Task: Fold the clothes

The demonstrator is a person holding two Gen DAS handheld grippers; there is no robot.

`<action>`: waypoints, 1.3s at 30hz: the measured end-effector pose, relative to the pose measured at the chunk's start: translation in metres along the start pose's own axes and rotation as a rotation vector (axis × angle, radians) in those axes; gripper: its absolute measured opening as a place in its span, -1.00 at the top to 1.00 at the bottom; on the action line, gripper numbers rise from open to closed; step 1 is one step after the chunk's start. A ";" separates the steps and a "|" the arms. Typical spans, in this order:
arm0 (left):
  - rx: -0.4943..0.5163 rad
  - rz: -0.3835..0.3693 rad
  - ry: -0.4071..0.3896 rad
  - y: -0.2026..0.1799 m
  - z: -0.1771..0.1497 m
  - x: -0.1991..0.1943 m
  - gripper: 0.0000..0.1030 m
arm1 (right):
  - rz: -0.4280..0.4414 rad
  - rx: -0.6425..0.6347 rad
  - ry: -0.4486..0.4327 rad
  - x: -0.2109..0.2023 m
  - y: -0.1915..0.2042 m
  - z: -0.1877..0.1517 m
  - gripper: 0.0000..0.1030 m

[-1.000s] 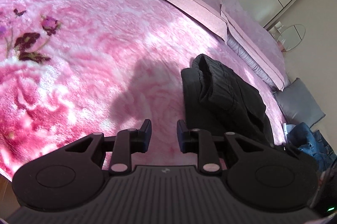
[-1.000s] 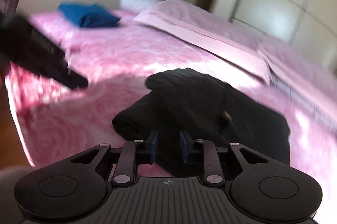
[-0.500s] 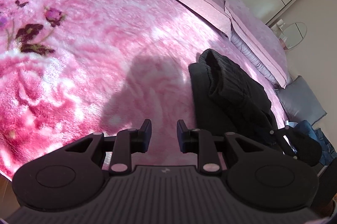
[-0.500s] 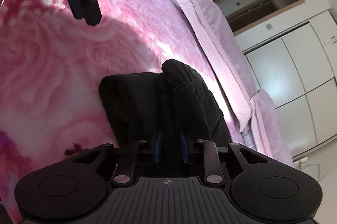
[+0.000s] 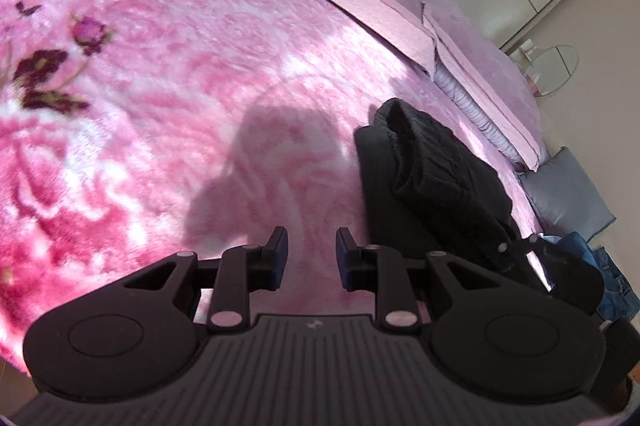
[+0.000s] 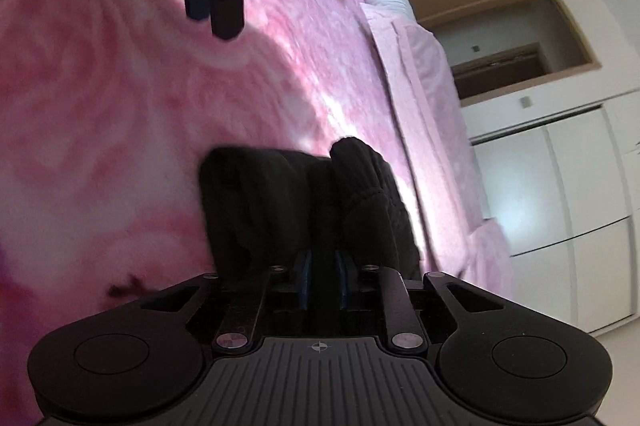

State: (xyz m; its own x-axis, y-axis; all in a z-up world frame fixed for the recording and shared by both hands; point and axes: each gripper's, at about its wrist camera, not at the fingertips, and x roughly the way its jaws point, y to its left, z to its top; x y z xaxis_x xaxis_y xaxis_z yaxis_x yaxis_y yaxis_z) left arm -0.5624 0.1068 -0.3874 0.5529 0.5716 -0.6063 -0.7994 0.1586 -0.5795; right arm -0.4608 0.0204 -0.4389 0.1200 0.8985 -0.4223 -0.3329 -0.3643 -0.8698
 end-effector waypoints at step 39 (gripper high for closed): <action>-0.013 -0.133 0.012 -0.037 0.001 -0.008 0.56 | 0.005 0.740 0.085 -0.096 -0.058 -0.129 0.54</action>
State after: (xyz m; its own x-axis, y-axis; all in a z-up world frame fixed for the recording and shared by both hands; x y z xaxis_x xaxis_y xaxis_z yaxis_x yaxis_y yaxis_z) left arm -0.5375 0.0971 -0.3606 0.6570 0.5361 -0.5301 -0.7156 0.2221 -0.6623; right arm -0.3327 -0.0759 -0.3811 0.1786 0.8641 -0.4706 -0.8730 -0.0814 -0.4809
